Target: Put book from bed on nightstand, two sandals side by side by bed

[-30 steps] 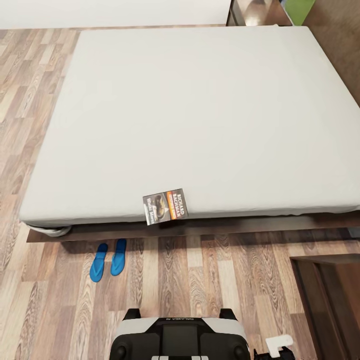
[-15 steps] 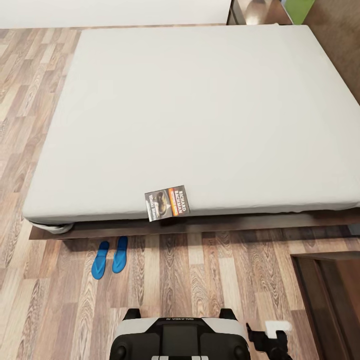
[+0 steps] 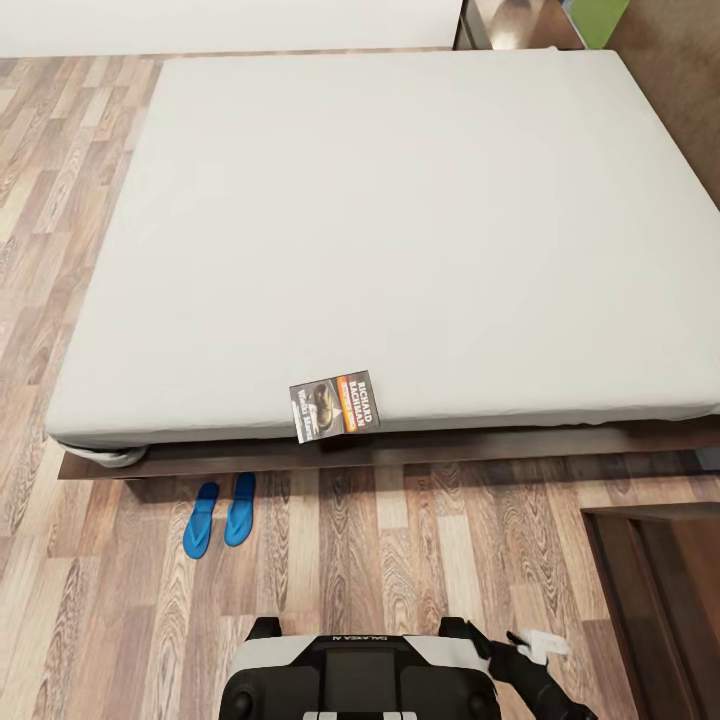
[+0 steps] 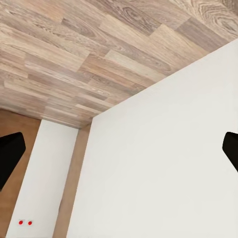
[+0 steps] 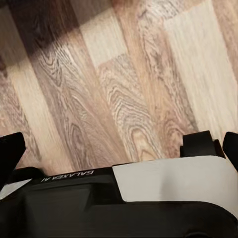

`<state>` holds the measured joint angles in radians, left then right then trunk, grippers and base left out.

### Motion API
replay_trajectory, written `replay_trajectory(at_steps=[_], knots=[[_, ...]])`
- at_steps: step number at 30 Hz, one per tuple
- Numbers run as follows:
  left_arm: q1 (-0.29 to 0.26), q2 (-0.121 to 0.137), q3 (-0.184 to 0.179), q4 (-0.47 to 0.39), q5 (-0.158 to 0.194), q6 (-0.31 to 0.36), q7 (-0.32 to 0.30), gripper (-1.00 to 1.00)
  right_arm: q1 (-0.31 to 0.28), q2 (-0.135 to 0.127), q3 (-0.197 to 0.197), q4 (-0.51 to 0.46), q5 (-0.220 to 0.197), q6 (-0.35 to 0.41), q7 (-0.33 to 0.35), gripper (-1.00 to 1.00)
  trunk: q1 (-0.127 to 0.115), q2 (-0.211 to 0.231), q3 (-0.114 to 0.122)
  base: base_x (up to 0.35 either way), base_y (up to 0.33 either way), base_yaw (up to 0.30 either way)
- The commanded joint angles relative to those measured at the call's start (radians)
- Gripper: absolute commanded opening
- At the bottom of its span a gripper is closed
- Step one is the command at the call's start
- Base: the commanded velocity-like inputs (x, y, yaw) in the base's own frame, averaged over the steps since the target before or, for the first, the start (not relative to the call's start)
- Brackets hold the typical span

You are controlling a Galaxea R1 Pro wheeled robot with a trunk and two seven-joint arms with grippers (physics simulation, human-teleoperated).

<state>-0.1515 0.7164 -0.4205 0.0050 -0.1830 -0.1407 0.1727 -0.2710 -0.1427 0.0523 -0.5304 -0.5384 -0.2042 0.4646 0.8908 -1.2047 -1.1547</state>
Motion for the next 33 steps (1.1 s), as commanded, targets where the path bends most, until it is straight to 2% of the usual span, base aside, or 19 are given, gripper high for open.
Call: replay_trajectory(at_steps=[1,4,8,11,12,14,18,22,26,33], knots=[[0.0,0.0,0.0,0.001,-0.011,-0.003,0.006,1.0,0.0,-0.001,0.005,0.001,-0.02,0.007,0.018,1.0,0.0,0.0,0.0,0.0,0.0,0.0],[0.0,0.0,0.0,0.001,-0.01,-0.003,0.007,1.0,0.0,-0.002,0.003,0.003,-0.04,0.03,0.048,1.0,0.0,0.0,0.0,0.0,0.0,0.0],[0.0,0.0,0.0,0.001,-0.011,-0.003,0.008,1.0,0.001,-0.004,-0.011,0.008,-0.1,0.07,0.124,1.0,0.0,0.0,0.0,0.0,0.0,0.0],[0.0,0.0,0.0,0.001,-0.011,-0.003,0.009,1.0,0.002,-0.007,-0.019,0.011,-0.147,0.086,0.23,1.0,0.0,0.0,0.0,0.0,0.0,0.0],[0.0,0.0,0.0,0.001,-0.012,-0.003,0.009,1.0,0.003,-0.009,-0.022,0.014,-0.168,0.091,0.318,1.0,0.0,0.0,0.0,0.0,0.0,0.0],[0.0,-0.002,0.0,0.001,-0.012,-0.002,0.009,1.0,0.004,-0.011,-0.024,0.016,-0.181,0.095,0.4,1.0,0.0,0.0,0.0,0.0,0.0,0.0],[0.0,-0.017,-0.001,0.001,-0.012,0.001,0.01,1.0,0.005,-0.012,-0.026,0.019,-0.198,0.1,0.503,1.0,0.0,0.0,0.0,0.0,0.0,0.0],[-0.001,-0.031,-0.001,0.001,-0.013,0.005,0.01,1.0,0.007,-0.011,-0.028,0.02,-0.208,0.11,0.548,1.0,0.0,0.0,0.0,0.0,0.0,0.0],[-0.001,-0.036,-0.001,0.001,-0.013,0.008,0.01,1.0,0.01,-0.011,-0.032,0.02,-0.22,0.134,0.563,1.0,0.0,0.0,0.0,0.0,0.0,0.0],[0.0,-0.04,-0.001,0.001,-0.014,0.011,0.009,1.0,0.013,-0.014,-0.067,0.02,-0.239,0.221,0.574,1.0,0.0,0.0,0.0,0.0,0.0,0.0]])
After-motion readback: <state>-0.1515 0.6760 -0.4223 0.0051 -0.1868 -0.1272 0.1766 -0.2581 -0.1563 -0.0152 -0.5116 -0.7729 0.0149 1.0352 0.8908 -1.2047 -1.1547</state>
